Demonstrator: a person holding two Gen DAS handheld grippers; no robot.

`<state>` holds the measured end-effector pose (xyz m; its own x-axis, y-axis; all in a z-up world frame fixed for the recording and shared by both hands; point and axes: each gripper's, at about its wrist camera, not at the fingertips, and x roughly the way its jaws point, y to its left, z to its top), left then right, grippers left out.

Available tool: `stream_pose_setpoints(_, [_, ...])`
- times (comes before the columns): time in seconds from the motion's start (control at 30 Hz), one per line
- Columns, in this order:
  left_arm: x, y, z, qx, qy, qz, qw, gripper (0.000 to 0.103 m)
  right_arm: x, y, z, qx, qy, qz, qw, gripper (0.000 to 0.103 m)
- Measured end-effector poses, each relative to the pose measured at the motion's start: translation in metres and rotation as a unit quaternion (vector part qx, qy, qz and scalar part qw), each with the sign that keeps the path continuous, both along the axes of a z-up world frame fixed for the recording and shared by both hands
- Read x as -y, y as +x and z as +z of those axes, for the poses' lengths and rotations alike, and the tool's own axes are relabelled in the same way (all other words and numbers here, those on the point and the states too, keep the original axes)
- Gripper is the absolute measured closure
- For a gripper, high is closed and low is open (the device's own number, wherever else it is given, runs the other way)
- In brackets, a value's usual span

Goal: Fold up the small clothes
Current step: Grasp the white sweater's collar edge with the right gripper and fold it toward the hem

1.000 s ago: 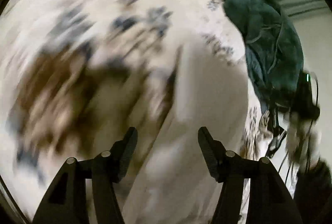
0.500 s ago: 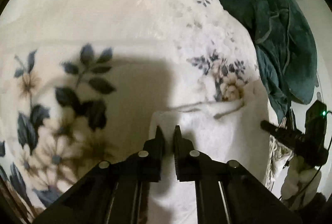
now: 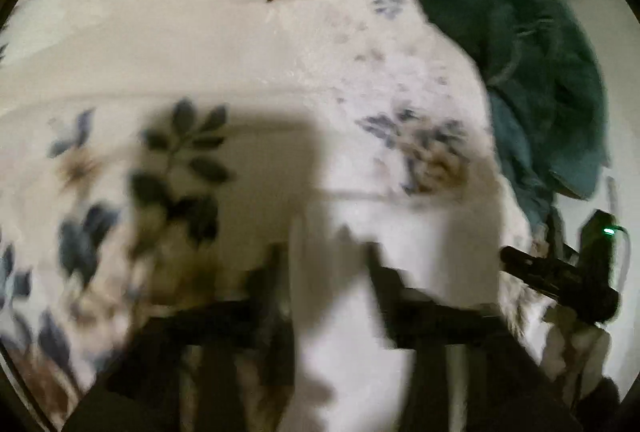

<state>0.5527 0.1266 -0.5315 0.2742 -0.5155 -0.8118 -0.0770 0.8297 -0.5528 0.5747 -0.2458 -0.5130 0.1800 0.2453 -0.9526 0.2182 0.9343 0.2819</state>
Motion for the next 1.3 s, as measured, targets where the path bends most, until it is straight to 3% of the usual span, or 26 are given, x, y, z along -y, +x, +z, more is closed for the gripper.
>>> stream_pose_setpoints(0.13, [-0.020, -0.070, 0.022, 0.006, -0.027, -0.007, 0.9996, 0.042, 0.010, -0.067, 0.017, -0.020, 0.031, 0.013, 0.999, 0.052])
stream_pose_setpoints(0.27, [-0.036, -0.155, 0.019, -0.051, -0.028, 0.004, 0.9983, 0.042, 0.021, -0.160, 0.020, -0.064, 0.058, 0.014, 0.996, 0.052])
stream_pose_setpoints(0.37, [-0.039, -0.224, 0.011, -0.102, -0.013, 0.001, 0.9947, 0.042, 0.027, -0.238, 0.006, -0.113, 0.070, -0.001, 0.991, 0.052])
stream_pose_setpoints(0.57, [-0.023, -0.312, -0.020, -0.175, 0.014, 0.014, 0.9844, 0.042, 0.026, -0.364, -0.048, -0.185, 0.088, -0.038, 0.978, 0.052])
stream_pose_setpoints(0.67, [-0.007, -0.333, -0.031, -0.184, 0.049, 0.008, 0.9817, 0.042, 0.015, -0.402, -0.076, -0.195, 0.094, -0.044, 0.975, 0.052])
stream_pose_setpoints(0.8, [0.007, -0.341, -0.031, -0.178, 0.070, 0.015, 0.9814, 0.042, -0.001, -0.424, -0.096, -0.183, 0.103, -0.065, 0.976, 0.055])
stream_pose_setpoints(0.87, [0.012, -0.342, -0.027, -0.171, 0.074, 0.019, 0.9823, 0.042, -0.004, -0.431, -0.097, -0.159, 0.113, -0.080, 0.977, 0.099])
stream_pose_setpoints(1.07, [0.022, -0.340, -0.020, -0.160, 0.092, 0.022, 0.9827, 0.042, -0.017, -0.449, -0.076, -0.123, 0.100, -0.089, 0.983, 0.100])
stream_pose_setpoints(1.3, [0.021, -0.354, -0.026, -0.149, 0.119, 0.014, 0.9815, 0.043, -0.016, -0.468, -0.064, -0.137, 0.082, -0.050, 0.986, 0.101])
